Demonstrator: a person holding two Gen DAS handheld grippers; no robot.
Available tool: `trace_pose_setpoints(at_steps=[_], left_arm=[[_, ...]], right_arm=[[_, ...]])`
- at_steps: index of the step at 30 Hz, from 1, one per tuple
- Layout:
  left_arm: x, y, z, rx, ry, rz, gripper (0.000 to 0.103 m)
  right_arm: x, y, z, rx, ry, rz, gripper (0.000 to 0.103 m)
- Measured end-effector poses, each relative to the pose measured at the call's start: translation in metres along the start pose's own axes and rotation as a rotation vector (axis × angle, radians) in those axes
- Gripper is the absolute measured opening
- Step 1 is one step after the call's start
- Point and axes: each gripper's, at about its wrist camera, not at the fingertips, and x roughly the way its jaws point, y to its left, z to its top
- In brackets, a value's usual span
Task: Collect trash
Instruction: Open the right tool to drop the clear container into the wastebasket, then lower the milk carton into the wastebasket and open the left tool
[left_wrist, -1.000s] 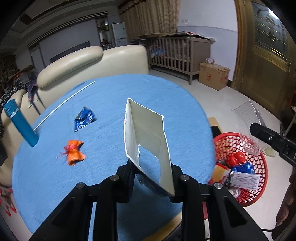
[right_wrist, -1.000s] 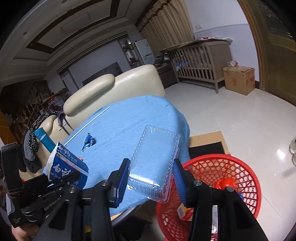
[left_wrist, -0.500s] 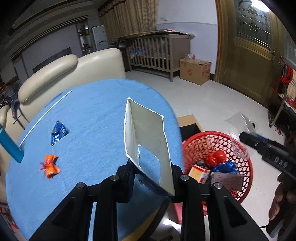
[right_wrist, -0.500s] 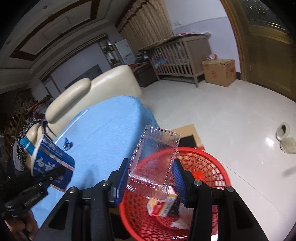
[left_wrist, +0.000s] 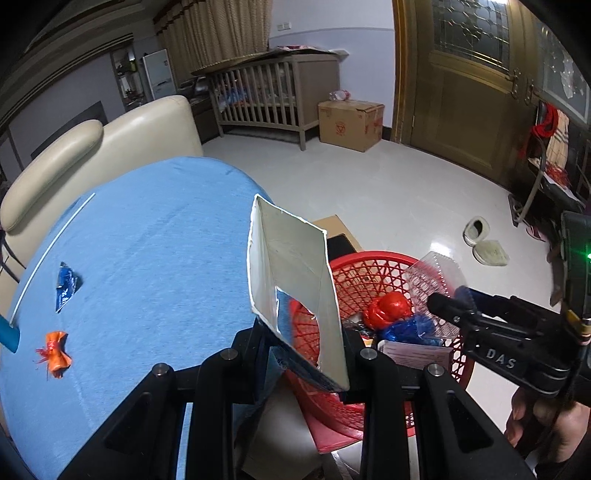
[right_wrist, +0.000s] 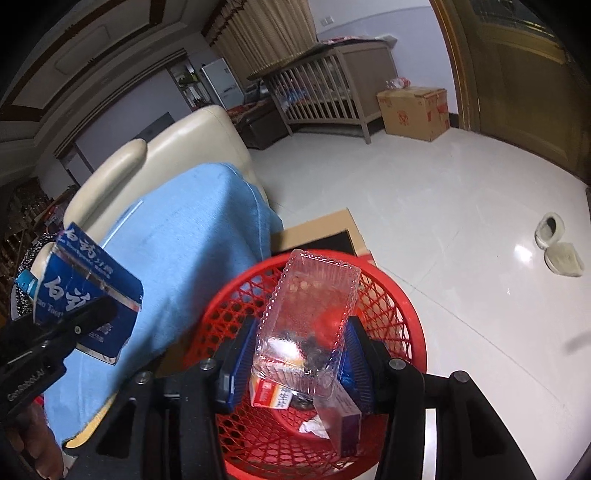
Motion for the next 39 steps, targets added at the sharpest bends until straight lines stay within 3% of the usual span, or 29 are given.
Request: trace_pose_setpoints(at_steps=[22,27,29,39], left_arm=[[0.01,-0.017,0.004,0.028,0.023,-0.026,0.03],[0.012,-0.019,0.005,0.032,0.026,-0.032,0.03],[0.012,-0.022,0.006,0.034,0.027,-0.034,0.03],[0.021,-0.038,0.008,0.076,0.05,-0.073,0.03]], right_arm=[[0.012,-0.008,-0.001,0.03,0.025,-0.014,0.053],[0.015,-0.01,-0.001,0.05,0.037,-0.012,0.062],[0.012,-0.014,-0.001,0.068,0.026,-0.016,0.066],[-0.026,-0.039,0.014,0.161,-0.098,-0.022,0.066]])
